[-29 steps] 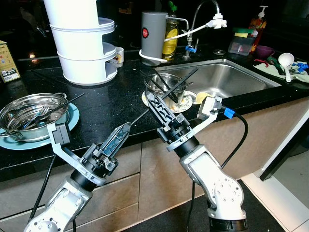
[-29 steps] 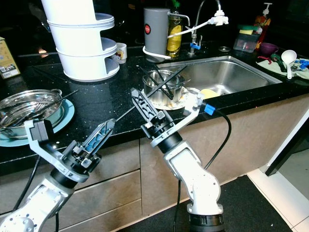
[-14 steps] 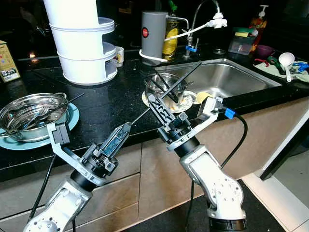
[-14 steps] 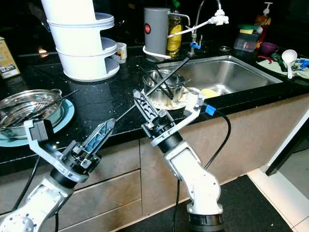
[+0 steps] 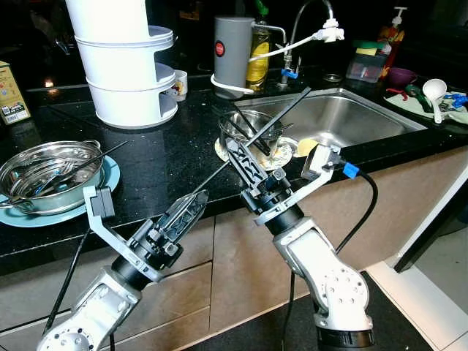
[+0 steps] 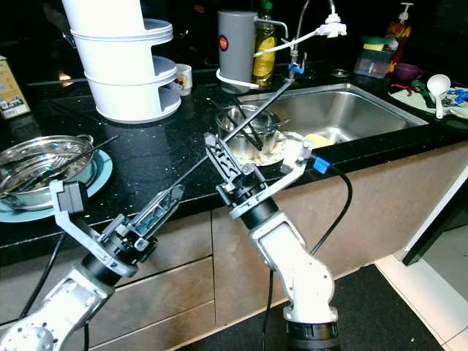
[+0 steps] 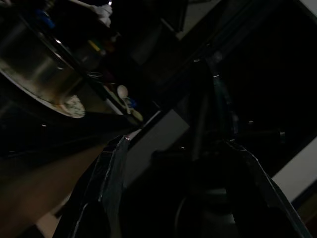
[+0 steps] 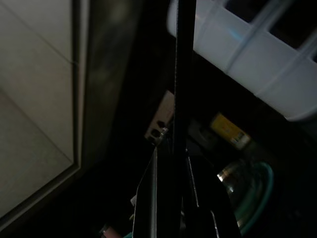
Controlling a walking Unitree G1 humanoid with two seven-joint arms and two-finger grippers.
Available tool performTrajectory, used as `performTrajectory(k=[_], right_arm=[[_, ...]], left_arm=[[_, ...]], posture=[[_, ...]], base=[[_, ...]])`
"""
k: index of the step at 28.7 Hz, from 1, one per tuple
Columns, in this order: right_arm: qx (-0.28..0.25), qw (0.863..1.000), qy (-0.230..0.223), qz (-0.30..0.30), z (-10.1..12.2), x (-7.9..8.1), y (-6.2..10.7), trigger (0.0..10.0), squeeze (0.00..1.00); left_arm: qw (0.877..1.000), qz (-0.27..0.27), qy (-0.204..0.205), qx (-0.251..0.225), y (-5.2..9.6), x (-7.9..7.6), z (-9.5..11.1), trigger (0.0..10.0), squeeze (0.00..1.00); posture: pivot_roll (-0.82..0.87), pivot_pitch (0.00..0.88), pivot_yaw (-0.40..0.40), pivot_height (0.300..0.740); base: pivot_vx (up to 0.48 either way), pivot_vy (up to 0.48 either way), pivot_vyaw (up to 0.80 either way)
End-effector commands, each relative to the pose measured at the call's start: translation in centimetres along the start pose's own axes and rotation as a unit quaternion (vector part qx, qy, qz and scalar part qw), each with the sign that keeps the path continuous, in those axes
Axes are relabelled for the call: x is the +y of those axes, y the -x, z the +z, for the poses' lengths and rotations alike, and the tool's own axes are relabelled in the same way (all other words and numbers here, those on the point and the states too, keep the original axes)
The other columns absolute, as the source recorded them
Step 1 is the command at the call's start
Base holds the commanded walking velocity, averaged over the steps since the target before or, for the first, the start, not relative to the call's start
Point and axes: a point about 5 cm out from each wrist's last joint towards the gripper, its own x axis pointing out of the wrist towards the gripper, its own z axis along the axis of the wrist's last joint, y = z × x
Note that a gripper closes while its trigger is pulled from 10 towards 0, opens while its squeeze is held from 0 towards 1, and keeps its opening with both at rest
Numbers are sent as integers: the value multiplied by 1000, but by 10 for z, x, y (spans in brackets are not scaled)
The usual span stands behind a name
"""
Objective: Kitchen organization
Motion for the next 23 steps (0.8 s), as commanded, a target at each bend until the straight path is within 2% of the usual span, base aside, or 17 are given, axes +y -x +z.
performTrajectory(k=[1,4,5,6,7,9,10,11,12,13,15,17,18,20,21,22,23], right_arm=[[-9,1000,-2,30,6,8,-7,0,0],[4,999,40,27,16,5,-1,0,0],[14,997,79,11,24,2,3,0,0],[14,997,79,11,24,2,3,0,0],[24,993,114,-3,30,-1,5,0,0],[24,993,114,-3,30,-1,5,0,0],[39,988,149,-11,36,-3,8,0,0],[79,977,196,-15,37,-3,14,0,0],[108,969,224,-16,36,-4,18,0,0],[108,969,224,-16,36,-4,18,0,0],[197,937,287,-22,26,-9,30,0,0],[273,906,322,-22,15,-14,43,0,0],[320,885,337,-18,8,-17,50,0,0],[320,885,337,-18,8,-17,50,0,0],[349,871,345,-14,4,-18,55,0,0],[349,871,345,-14,4,-18,55,0,0],[392,848,357,-12,-4,-22,64,0,0]], left_arm=[[1000,17,-10,1,4,5,3,10000,0],[998,26,-43,25,12,8,3,10000,0],[997,12,-54,61,20,5,0,10000,0],[997,12,-54,61,20,5,0,10000,0],[993,5,-65,94,26,3,-3,10000,0],[993,5,-65,94,26,3,-3,10000,0],[990,11,-76,119,33,4,-5,10000,0],[984,33,-96,147,42,10,-6,10000,0],[979,50,-110,162,49,14,-7,10000,0],[979,50,-110,162,49,14,-7,10000,0],[963,95,-142,207,62,25,-11,10000,0],[943,134,-173,250,72,37,-16,10000,0],[924,165,-213,270,79,48,-19,10000,0],[924,165,-213,270,79,48,-19,10000,0],[910,181,-241,284,84,55,-21,10000,0],[910,181,-241,284,84,55,-21,10000,0],[877,218,-288,318,92,69,-25,10000,0]], posture=[[-57,55,-27,740],[-57,55,-27,740],[-57,55,-27,740],[-57,55,-27,740],[-57,57,-29,740],[-57,57,-29,740],[-57,56,-26,740],[-57,56,-26,740],[-57,56,-26,740],[-57,56,-26,740],[-54,56,-32,740],[-51,53,-34,740],[-52,51,-34,740],[-52,51,-34,740],[-54,48,-33,740],[-54,48,-33,740],[-56,44,-32,740]], base=[[0,0,0],[0,0,0],[0,0,0],[0,0,0],[0,0,0],[0,0,0],[0,0,0],[0,0,0],[0,0,0],[0,0,0],[0,0,0],[0,0,0],[0,0,0],[0,0,0],[0,0,0],[0,0,0],[0,0,0]])
